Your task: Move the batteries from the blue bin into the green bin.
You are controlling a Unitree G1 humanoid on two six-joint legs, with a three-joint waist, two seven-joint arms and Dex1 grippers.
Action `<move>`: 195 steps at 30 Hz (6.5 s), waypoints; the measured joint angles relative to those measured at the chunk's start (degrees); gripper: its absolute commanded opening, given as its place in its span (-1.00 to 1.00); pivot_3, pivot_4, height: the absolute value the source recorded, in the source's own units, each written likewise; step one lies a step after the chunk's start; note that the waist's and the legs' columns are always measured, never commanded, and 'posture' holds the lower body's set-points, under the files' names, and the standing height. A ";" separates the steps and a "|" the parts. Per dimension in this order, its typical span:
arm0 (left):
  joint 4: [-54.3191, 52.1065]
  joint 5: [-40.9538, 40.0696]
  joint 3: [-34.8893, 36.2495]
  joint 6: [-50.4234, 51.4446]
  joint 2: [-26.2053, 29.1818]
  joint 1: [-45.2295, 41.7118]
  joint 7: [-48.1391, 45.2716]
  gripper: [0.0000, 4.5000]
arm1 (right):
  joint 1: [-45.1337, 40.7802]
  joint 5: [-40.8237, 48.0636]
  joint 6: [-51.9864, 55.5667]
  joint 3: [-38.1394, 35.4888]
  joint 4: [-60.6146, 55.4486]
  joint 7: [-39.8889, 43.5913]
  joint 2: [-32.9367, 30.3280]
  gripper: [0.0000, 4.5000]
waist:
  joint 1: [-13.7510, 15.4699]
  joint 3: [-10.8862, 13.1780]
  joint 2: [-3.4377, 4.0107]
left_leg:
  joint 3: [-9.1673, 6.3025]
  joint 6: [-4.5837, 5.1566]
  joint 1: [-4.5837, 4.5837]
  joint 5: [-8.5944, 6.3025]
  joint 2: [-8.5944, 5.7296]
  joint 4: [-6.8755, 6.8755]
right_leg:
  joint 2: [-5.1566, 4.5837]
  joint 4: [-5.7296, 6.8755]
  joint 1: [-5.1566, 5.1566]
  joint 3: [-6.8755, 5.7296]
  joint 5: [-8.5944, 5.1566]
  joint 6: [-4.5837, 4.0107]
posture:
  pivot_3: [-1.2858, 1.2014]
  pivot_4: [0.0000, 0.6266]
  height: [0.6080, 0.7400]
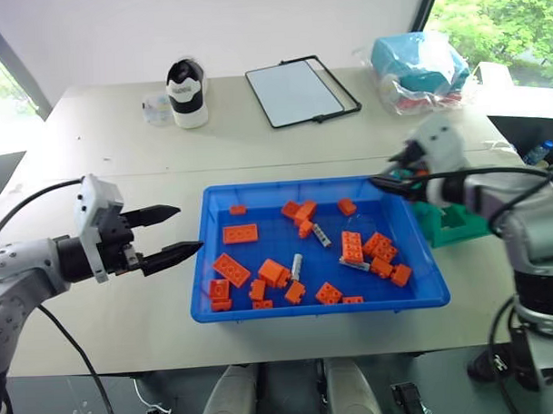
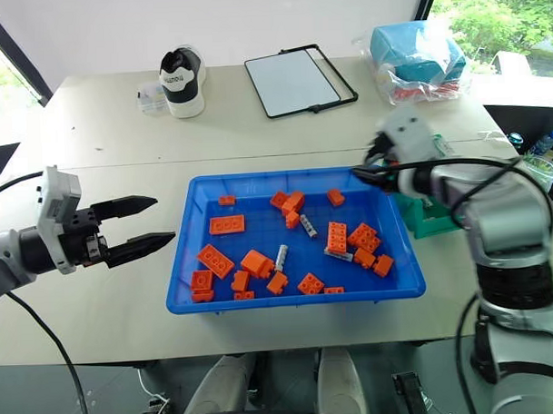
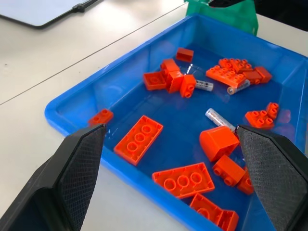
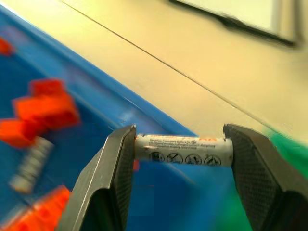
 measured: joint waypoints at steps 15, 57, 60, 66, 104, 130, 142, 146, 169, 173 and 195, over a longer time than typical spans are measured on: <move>3.12 1.23 -4.29 -0.10 -0.74 -4.96 -0.53 1.00 | 2.86 -3.37 -11.17 1.42 6.41 -2.80 -3.41 0.99 | -0.03 0.00 0.06 | 0.18 0.01 0.00 0.00 0.08 0.03 | 0.03 0.02 -0.05 0.02 0.01 0.01 | 0.03 -0.52 0.87; -2.67 -2.89 0.64 2.31 0.43 -1.50 1.85 1.00 | 0.82 -1.64 -25.62 31.84 4.90 21.69 10.70 0.99 | 0.15 -0.02 0.01 | 0.07 -0.01 0.02 0.01 0.11 0.12 | 0.13 -0.03 0.05 0.04 0.04 0.03 | 0.03 -0.52 0.87; -2.21 -2.85 0.63 2.29 0.49 -1.56 1.68 1.00 | 1.84 -1.47 -24.25 31.78 3.51 21.66 10.65 0.99 | 0.12 -0.02 0.01 | 0.07 -0.01 0.02 0.01 0.12 0.10 | 0.14 -0.02 0.04 0.04 0.04 0.03 | 0.03 -0.52 0.87; -1.07 -2.32 0.23 2.17 0.54 -2.82 0.97 1.00 | 2.16 -2.22 -22.58 31.84 2.82 19.29 12.12 0.99 | 0.10 -0.02 0.01 | 0.07 -0.01 0.04 0.01 0.12 0.10 | 0.15 -0.01 0.04 0.04 0.05 0.02 | 0.03 -0.52 0.87; 1.06 -0.69 -3.55 0.02 -1.18 -6.70 -1.36 1.00 | 6.14 -4.96 -6.43 -3.37 4.52 -3.93 -3.53 0.64 | 0.68 -0.05 0.00 | 0.25 0.01 0.11 0.00 0.17 0.10 | 0.11 -0.03 0.10 0.07 0.06 0.01 | 0.03 -0.52 0.87; 0.37 -1.93 -6.52 1.22 -1.54 -8.69 -1.56 1.00 | 4.81 6.80 0.95 16.74 -8.37 -7.66 14.37 0.97 | 0.12 -0.05 -0.02 | 0.18 0.01 0.11 0.01 0.21 0.13 | 0.19 -0.03 0.12 0.09 0.08 0.00 | 0.03 -0.52 0.87; -0.76 -3.44 -6.41 1.89 -1.53 -8.75 0.27 1.00 | 4.74 2.73 -1.95 23.88 -3.45 -9.23 16.75 -0.82 | 0.05 -0.05 -0.02 | 0.18 0.01 0.11 0.01 0.21 0.12 | 0.21 -0.01 0.09 0.09 0.09 0.01 | 0.03 -0.52 0.87; -0.75 -3.44 -6.41 2.17 -1.54 -9.09 0.71 1.00 | 4.74 3.50 -1.41 23.00 -5.28 -8.80 16.74 -0.97 | 0.06 -0.05 -0.02 | 0.18 0.01 0.11 0.01 0.21 0.12 | 0.21 -0.01 0.09 0.09 0.09 0.01 | 0.03 -0.52 0.87; 3.32 -0.71 -9.99 0.72 -3.75 -14.11 -1.34 1.00 | 4.23 2.55 0.17 -3.29 -2.23 -14.50 4.33 0.52 | -0.29 -0.05 0.00 | 0.40 0.02 0.14 0.00 0.35 0.10 | 0.25 -0.01 0.06 0.13 0.13 0.05 | 0.03 -0.52 0.87; 3.29 -0.61 -10.06 0.70 -3.81 -14.39 -1.65 1.00 | 2.73 7.41 6.72 -3.10 -10.92 -15.70 10.21 0.52 | 0.19 -0.05 -0.02 | 0.34 0.02 0.11 0.00 0.33 0.12 | 0.26 0.01 0.07 0.13 0.13 0.04 | 0.03 -0.52 0.87; 2.02 -0.61 -8.67 0.73 -3.78 -12.01 -0.67 1.00 | 10.32 10.16 32.59 -6.85 -22.94 -31.27 37.35 0.96 | 0.03 -0.11 -0.04 | 0.32 0.00 0.11 0.01 0.29 0.08 | 0.26 0.08 -0.03 0.16 0.17 -0.01 | 0.03 -0.52 0.87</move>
